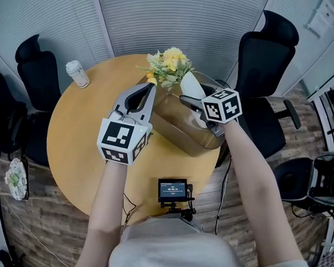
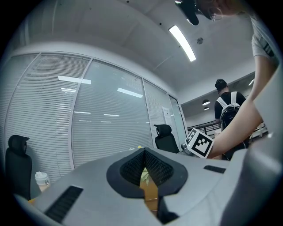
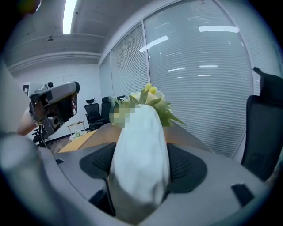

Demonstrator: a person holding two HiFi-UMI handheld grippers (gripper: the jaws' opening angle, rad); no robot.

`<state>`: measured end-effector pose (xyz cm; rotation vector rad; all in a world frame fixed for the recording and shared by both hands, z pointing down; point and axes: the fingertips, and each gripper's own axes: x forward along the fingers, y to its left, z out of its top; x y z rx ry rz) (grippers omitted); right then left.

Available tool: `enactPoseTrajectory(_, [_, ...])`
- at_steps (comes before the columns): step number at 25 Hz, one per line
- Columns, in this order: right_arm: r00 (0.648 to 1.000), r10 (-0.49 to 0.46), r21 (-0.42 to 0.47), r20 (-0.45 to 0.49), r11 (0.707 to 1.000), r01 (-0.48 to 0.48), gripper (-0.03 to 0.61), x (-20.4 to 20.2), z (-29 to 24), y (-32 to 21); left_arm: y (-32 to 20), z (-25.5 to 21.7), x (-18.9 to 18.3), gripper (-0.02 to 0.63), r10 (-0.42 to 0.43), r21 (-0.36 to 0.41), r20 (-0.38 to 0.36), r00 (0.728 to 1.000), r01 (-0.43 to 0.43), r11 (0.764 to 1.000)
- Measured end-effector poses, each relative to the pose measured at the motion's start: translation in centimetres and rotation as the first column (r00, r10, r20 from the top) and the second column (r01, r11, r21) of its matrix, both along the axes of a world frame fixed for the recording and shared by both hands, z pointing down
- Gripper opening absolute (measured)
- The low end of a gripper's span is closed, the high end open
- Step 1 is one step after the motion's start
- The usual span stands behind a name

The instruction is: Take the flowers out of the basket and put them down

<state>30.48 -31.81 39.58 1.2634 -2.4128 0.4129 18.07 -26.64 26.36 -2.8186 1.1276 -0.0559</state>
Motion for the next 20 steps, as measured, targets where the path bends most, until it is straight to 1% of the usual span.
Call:
enactPoseTrajectory(6, [0.999, 0.032, 0.049, 0.005, 0.998, -0.033, 0.374, -0.5, -1.9, 0.6, 0.5, -0.8, -1.3, 0.005, 0.000, 0.014, -0.016, 1.000, 0.000, 1.000])
enactPoseTrajectory(10, [0.998, 0.055, 0.101, 0.013, 0.993, -0.056, 0.374, -1.1, -3.4, 1.1, 1.0, -1.1, -2.1, 0.005, 0.005, 0.021, -0.026, 1.000, -0.005, 1.000])
enactPoseTrajectory(15, [0.996, 0.089, 0.185, 0.018, 0.979, -0.090, 0.374, -2.1, -5.8, 1.7, 1.6, -1.7, -3.1, 0.005, 0.013, 0.030, -0.033, 0.999, -0.012, 0.999])
enactPoseTrajectory(20, [0.992, 0.120, 0.241, 0.038, 0.962, -0.125, 0.374, -3.4, -8.0, 2.3, 2.3, -2.3, -4.4, 0.005, 0.017, 0.045, -0.045, 0.999, -0.015, 0.999])
